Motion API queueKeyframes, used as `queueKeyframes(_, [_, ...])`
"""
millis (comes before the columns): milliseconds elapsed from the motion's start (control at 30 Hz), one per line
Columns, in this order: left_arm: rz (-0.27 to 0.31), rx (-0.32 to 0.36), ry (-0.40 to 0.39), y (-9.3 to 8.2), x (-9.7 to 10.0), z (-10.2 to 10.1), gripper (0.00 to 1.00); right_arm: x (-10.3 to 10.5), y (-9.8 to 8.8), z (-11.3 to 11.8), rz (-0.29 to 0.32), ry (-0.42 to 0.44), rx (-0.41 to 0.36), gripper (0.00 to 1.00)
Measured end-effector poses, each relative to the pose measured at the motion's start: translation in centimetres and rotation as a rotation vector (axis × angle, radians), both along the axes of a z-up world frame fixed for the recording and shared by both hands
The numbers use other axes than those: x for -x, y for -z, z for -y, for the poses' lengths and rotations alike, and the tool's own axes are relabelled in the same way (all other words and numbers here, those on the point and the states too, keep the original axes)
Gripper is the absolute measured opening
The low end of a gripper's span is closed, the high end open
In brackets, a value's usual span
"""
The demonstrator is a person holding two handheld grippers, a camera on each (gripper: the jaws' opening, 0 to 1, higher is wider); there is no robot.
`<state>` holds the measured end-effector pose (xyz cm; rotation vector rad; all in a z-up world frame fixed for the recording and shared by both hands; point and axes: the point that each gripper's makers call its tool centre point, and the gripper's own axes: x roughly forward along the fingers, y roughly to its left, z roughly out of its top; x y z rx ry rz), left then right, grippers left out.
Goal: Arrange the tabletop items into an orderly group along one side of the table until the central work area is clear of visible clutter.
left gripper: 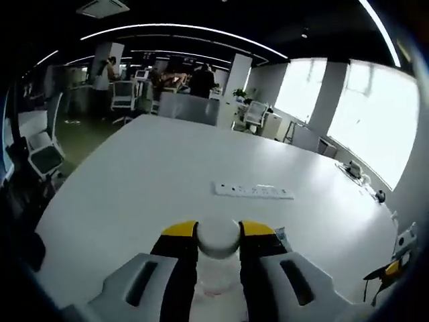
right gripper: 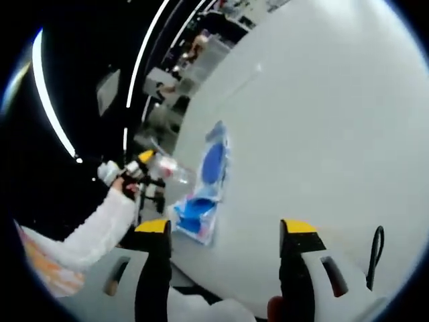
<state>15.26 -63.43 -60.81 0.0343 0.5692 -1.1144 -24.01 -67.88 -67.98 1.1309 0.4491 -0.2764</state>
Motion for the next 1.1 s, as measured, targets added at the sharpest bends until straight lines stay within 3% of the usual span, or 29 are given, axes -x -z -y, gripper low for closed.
queueKeyframes(167, [0.041, 0.001, 0.021, -1.5, -1.4, 0.2, 0.21, -0.1, -0.2, 0.2, 0.003, 0.005, 0.01, 0.64])
queueKeyframes(267, [0.105, -0.017, 0.078, -2.6, -2.1, 0.1, 0.21, -0.2, -0.1, -0.2, -0.001, -0.008, 0.01, 0.64])
queueKeyframes(500, [0.176, -0.037, 0.148, -4.9, -4.2, -0.6, 0.21, -0.8, -0.1, -0.4, -0.013, -0.035, 0.016, 0.64])
queueKeyframes(833, [0.259, -0.151, 0.264, -4.5, -6.0, -1.2, 0.21, -1.1, 0.4, -1.1, -0.037, -0.069, 0.011, 0.64])
queueKeyframes(1100, [0.229, -0.138, 0.272, -3.2, -6.4, -0.2, 0.21, -1.0, 0.7, -0.9, -0.059, -0.067, 0.007, 0.64])
